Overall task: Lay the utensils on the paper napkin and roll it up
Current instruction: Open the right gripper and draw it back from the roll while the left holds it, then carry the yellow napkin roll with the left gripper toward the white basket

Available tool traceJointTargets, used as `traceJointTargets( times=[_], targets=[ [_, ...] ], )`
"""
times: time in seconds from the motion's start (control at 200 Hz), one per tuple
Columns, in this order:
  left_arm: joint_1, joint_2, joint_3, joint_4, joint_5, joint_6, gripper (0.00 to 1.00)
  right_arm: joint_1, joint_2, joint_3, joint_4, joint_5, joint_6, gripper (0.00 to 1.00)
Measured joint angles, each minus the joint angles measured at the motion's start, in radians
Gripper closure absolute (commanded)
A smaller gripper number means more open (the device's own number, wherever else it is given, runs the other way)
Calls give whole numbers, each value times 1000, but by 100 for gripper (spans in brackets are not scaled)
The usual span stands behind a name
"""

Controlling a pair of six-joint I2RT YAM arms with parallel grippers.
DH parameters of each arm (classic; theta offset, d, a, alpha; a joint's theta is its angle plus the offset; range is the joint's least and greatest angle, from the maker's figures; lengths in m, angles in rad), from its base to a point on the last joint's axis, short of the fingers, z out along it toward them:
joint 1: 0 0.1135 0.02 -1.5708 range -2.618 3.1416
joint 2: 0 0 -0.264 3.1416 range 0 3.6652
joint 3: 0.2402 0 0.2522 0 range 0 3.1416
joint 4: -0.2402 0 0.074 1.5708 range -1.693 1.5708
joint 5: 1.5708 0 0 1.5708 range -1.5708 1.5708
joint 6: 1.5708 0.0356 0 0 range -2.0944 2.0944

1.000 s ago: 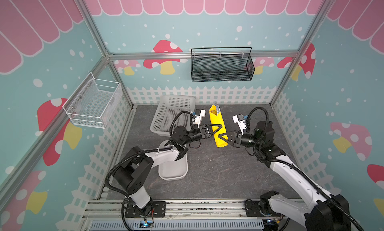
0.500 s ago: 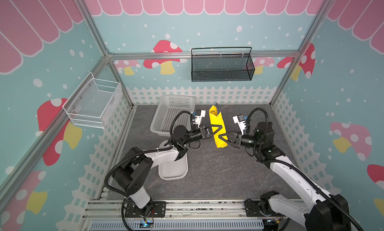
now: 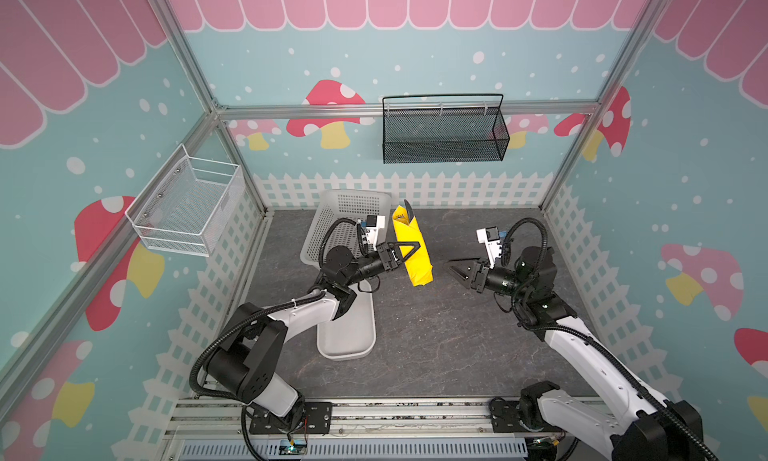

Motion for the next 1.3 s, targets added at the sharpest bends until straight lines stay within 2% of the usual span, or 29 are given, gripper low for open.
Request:
traceJointTargets(
  times=[0.21, 0.325, 0.51, 0.936, 1.131, 1.301],
  targets=[
    [103, -87, -47, -58, 28, 3, 99, 6, 89, -4, -6, 101, 1, 55],
    [156, -142, -62, -106, 42, 19, 99, 45, 153, -3, 12, 183, 6, 55],
    [212, -219, -84, -179, 59, 39, 99, 124, 357, 47, 78, 272, 50, 55],
    [291, -276, -100, -296, 101, 67, 99, 213, 897, 468, 204, 327, 183, 53],
    [294, -277, -101, -313, 108, 67, 100, 224, 1100, 684, 159, 310, 229, 52],
    [294, -298, -116, -353, 108, 69, 100, 226, 1202, 834, 75, 290, 244, 53]
  ],
)
